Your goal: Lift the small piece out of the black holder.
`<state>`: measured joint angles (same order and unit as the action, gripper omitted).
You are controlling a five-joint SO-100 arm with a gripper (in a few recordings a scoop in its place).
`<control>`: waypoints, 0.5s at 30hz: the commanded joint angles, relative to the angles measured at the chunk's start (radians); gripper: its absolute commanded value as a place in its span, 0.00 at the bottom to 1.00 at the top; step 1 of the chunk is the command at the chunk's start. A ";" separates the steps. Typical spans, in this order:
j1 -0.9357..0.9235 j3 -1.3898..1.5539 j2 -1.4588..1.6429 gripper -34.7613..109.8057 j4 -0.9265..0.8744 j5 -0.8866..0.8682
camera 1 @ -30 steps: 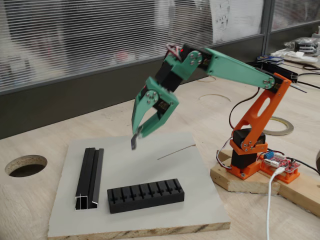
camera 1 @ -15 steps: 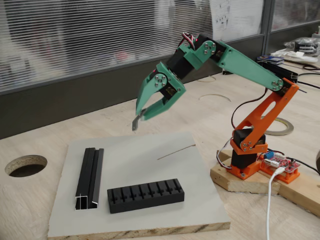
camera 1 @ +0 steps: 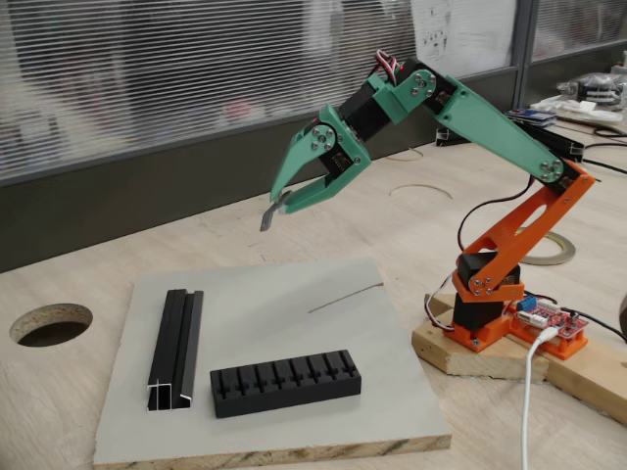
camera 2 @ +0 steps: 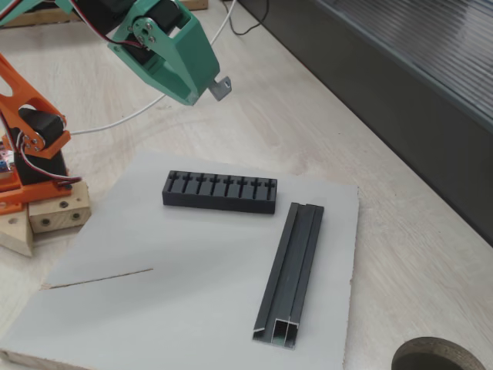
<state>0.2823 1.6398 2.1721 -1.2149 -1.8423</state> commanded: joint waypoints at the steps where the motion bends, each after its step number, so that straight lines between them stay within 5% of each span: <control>1: 0.006 -0.017 0.029 0.30 -0.017 -0.009; 15: -0.008 -0.011 0.029 0.30 -0.017 -0.008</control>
<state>0.2684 1.6398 2.1721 -1.2149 -1.8392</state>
